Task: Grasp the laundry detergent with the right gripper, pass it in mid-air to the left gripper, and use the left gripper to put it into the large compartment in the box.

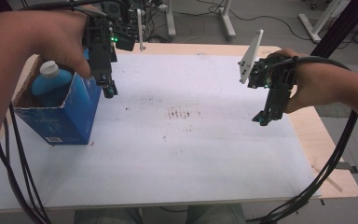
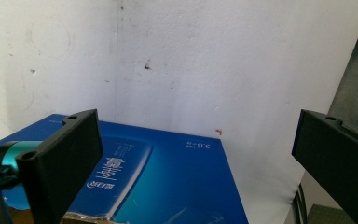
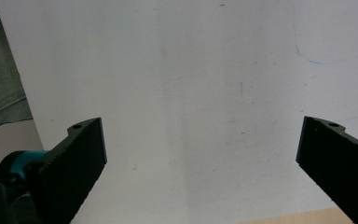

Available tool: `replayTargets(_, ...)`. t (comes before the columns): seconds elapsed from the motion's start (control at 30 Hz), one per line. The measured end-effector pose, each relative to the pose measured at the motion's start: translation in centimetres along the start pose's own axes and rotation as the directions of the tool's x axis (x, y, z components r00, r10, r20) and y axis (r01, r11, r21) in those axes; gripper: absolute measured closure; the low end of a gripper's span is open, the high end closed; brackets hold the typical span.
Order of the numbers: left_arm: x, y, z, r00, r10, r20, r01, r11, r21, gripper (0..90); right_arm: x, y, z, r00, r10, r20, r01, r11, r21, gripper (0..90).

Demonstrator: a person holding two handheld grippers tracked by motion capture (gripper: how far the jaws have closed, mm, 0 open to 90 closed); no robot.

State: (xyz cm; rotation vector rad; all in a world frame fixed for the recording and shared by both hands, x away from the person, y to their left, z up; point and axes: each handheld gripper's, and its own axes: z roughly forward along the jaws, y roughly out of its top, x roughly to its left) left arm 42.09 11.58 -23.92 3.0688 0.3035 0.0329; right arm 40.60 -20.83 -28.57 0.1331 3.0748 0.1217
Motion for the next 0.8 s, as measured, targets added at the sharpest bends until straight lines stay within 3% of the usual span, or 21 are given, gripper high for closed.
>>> replayTargets(0.8,-0.49,-0.05,-0.46,1.0,0.007,0.003,-0.007,1.0,-0.005,1.6,0.1,-0.04,-0.62,1.0,0.002,0.002,-0.002,1.0,-0.016,0.7)
